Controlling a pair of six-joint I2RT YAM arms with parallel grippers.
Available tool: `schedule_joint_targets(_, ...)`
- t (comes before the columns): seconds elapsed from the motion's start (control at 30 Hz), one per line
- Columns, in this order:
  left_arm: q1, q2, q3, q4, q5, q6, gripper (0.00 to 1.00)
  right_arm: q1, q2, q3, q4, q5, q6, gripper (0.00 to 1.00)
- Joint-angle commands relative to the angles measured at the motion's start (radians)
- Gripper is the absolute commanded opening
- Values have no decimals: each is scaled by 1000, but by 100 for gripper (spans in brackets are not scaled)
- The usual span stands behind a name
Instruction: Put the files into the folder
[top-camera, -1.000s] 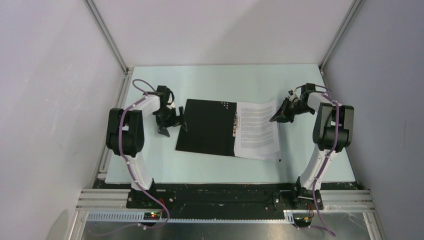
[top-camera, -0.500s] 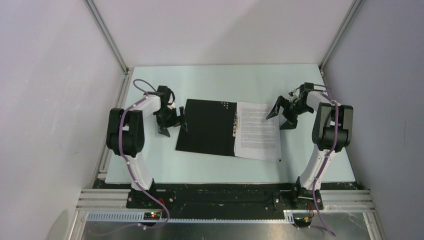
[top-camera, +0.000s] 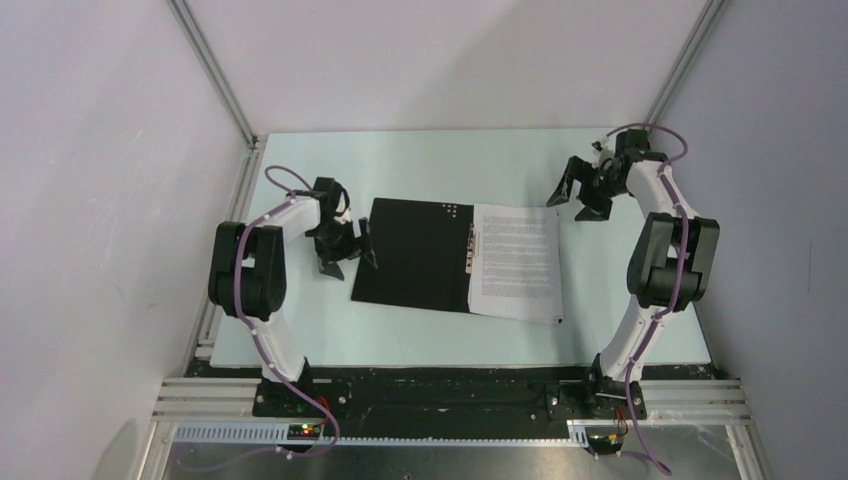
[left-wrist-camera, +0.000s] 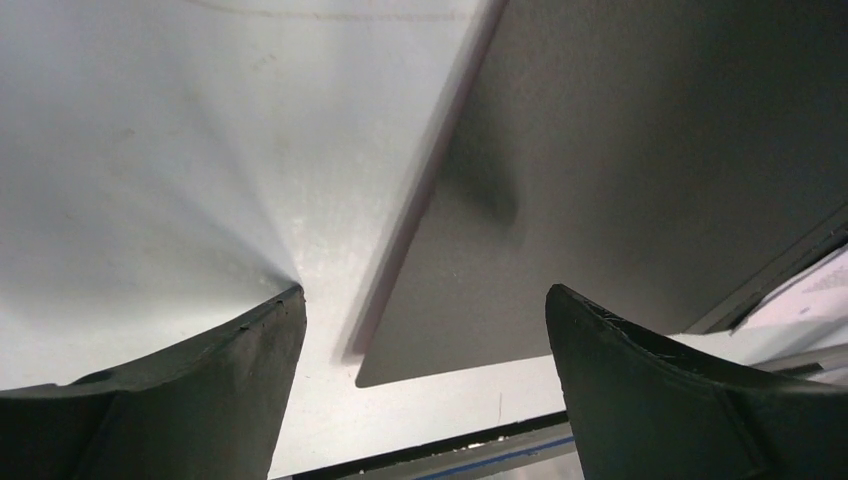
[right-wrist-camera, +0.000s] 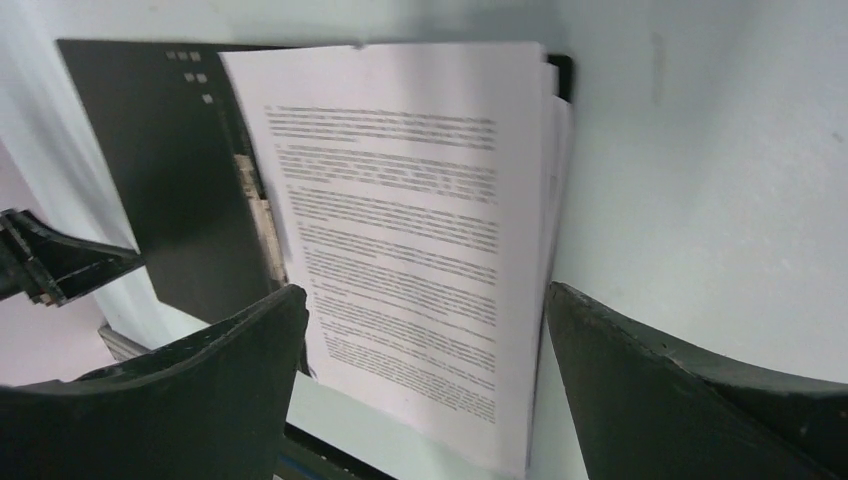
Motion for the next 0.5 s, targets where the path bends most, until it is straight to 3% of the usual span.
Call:
schedule_joint_targets(0.0,-32,-10,-81,52,100,-38,94,80,6,73,5,-108,-45,92)
schedule_joint_targets(0.33,-131,-57,-144,118,209,-36,97,227,122,133,53,-233,1,68)
schedule_joint_targets(0.47,-141,-61,-174,128,230,-31,97,255,181,181,56,-236,15,65)
